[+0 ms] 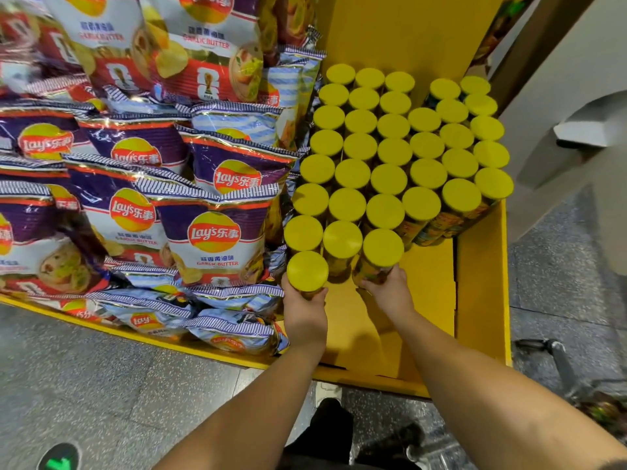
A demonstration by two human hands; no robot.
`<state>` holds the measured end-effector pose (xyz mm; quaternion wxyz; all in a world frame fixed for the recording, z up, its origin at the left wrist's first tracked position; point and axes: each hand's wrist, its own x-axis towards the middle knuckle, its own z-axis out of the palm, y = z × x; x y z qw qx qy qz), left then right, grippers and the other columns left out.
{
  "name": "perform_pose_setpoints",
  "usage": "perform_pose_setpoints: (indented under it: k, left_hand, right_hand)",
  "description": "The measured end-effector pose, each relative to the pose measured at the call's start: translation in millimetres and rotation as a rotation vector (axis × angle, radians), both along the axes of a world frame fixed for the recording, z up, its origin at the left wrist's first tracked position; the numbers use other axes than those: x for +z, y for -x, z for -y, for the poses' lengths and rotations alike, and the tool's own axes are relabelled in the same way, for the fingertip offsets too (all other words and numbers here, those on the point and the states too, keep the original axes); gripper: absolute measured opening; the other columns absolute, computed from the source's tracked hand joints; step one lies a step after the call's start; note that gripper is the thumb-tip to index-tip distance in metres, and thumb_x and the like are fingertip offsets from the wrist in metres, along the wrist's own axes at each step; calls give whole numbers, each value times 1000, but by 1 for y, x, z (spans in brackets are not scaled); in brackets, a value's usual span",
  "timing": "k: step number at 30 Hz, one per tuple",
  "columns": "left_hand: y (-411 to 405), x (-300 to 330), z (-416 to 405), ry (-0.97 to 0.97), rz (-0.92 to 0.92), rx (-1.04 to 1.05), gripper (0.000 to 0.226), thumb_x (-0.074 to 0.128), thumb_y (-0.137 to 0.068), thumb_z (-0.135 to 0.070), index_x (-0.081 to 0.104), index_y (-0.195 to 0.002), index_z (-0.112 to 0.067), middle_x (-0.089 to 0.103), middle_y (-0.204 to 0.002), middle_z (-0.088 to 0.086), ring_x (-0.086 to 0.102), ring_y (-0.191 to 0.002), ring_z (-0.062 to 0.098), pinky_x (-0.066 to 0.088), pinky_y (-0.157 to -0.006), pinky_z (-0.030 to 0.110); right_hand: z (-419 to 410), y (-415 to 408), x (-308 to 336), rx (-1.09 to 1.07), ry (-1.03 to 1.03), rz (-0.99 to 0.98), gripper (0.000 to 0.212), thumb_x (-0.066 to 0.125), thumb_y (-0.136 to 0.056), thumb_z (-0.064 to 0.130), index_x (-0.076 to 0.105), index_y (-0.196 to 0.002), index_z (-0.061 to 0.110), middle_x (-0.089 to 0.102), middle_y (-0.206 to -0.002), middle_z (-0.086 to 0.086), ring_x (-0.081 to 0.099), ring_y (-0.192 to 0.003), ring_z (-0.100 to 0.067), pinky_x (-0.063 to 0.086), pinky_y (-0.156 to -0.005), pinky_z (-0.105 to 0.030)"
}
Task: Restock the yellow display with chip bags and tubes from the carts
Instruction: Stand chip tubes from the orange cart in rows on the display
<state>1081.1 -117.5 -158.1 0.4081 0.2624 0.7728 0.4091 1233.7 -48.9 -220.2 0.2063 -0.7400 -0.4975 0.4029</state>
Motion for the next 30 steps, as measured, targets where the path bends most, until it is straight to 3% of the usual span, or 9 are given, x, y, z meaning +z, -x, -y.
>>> perform_pose_setpoints:
  k: [4,9,16,19,20,22,24,27,30]
  left_hand:
    - [-6,7,-5,71,-8,70,84,71,-88,-16,18,-153,-17,46,-146,9,44,-133,32,38,-101,36]
    - [-11,9,-5,112,37,144,73,69,-89,-16,27,-148,-10,48,-144,11,44,-133,31,36,-107,38]
    - [-18,18,-4,250,148,209,54,68,-88,-14,38,-130,3,56,-120,20,57,-108,34,42,-81,36]
    - [-17,19,-2,292,262,201,19,60,-89,-10,49,-103,-6,54,-95,14,54,-81,26,41,-73,34]
    - [-19,23,-1,312,312,188,7,57,-89,-10,50,-91,-9,52,-86,10,51,-72,24,42,-73,33]
    - [-26,32,3,338,364,151,16,54,-90,-10,47,-76,-13,47,-74,4,45,-61,18,42,-71,32]
    - [-38,43,3,325,377,105,13,52,-91,-7,49,-79,-11,46,-72,4,45,-60,16,41,-64,29]
    - [-73,74,-4,228,338,-100,6,49,-93,-7,55,-93,-6,54,-80,12,53,-61,18,33,-47,23]
    - [-128,110,-16,118,272,-386,10,53,-91,-16,58,-99,-14,62,-92,7,56,-63,19,37,-51,25]
  right_hand:
    - [-2,4,1,-10,35,-1,77,82,-75,18,39,-140,11,43,-133,-16,43,-126,-32,39,-97,-34]
    - [-7,6,6,-44,128,-91,88,80,-76,14,29,-147,13,38,-139,-16,41,-130,-33,38,-102,-36]
    - [0,-1,25,2,165,-250,90,71,-85,6,13,-153,13,47,-144,-10,45,-133,-31,38,-98,-32]
    - [1,-7,31,82,215,-198,91,69,-88,14,8,-154,13,41,-150,-10,46,-132,-29,40,-95,-31]
    - [3,-11,37,92,232,-165,87,67,-89,16,10,-155,13,39,-151,-10,46,-131,-29,39,-91,-29]
    - [8,-20,51,109,249,-102,77,62,-92,19,17,-154,15,36,-153,-9,47,-130,-30,40,-89,-30]
    - [13,-31,66,159,233,-66,63,58,-94,22,30,-150,17,41,-150,-8,52,-123,-29,42,-87,-31]
    - [20,-62,102,215,181,-65,34,52,-97,28,56,-130,21,63,-124,-5,61,-100,-22,47,-77,-32]
    - [34,-115,146,136,76,-96,20,52,-96,33,64,-110,25,70,-104,0,66,-95,-18,53,-79,-38]
